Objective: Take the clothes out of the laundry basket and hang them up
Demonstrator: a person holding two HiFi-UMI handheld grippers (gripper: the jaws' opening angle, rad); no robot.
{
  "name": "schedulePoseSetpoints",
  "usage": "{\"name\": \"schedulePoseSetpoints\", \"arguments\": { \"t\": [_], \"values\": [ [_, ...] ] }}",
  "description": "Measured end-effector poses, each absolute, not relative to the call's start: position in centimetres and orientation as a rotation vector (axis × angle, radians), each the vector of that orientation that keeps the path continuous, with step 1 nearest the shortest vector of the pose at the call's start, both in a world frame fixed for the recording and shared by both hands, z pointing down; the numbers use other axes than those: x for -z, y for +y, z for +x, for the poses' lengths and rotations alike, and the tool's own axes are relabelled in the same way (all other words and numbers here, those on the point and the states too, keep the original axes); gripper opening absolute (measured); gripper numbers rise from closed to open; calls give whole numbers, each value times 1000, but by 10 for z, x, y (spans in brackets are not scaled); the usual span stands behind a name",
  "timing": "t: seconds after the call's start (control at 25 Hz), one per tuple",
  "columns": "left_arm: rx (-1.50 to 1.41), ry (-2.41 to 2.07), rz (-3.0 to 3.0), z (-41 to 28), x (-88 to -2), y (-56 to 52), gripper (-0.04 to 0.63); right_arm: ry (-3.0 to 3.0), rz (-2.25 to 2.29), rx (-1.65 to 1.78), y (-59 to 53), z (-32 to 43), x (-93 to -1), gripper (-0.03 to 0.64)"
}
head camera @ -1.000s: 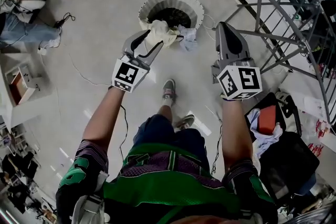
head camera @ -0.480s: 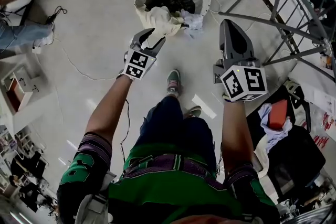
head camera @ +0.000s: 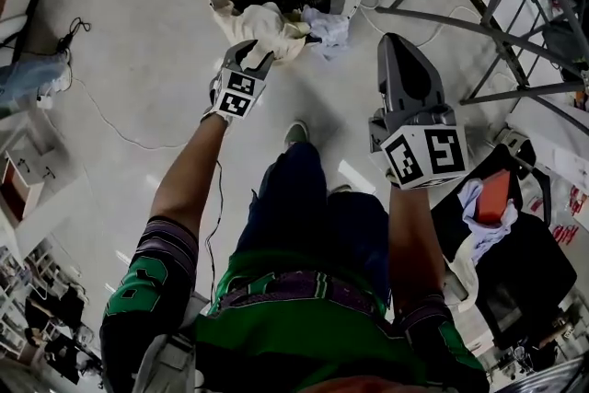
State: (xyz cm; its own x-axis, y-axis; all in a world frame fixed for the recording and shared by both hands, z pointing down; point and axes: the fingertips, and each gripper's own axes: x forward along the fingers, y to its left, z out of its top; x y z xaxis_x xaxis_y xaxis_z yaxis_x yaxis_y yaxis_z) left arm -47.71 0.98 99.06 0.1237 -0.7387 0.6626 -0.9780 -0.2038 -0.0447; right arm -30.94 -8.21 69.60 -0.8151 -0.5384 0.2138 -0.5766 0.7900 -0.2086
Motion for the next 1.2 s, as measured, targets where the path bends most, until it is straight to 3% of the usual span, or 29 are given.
{"name": "schedulePoseSetpoints", "arguments": {
  "t": [0.32, 0.48, 0.6, 1.2],
  "values": [
    [-847, -1617, 1882, -488, -1059, -2, 182, -2806, 896, -409, -92, -316, -729, 0],
    [-889, -1609, 1848, -490, -1066, -5, 124, -2793, 916, -413, -97, -314, -733, 0],
    [-903, -1614, 1825, -495, -1061, -4, 31, -2776, 923, -426, -96, -312, -733, 0],
    [-868, -1676, 1903, -496, -905, -2, 23, -2783, 942, -393, -83, -300, -605, 0]
  ]
}}
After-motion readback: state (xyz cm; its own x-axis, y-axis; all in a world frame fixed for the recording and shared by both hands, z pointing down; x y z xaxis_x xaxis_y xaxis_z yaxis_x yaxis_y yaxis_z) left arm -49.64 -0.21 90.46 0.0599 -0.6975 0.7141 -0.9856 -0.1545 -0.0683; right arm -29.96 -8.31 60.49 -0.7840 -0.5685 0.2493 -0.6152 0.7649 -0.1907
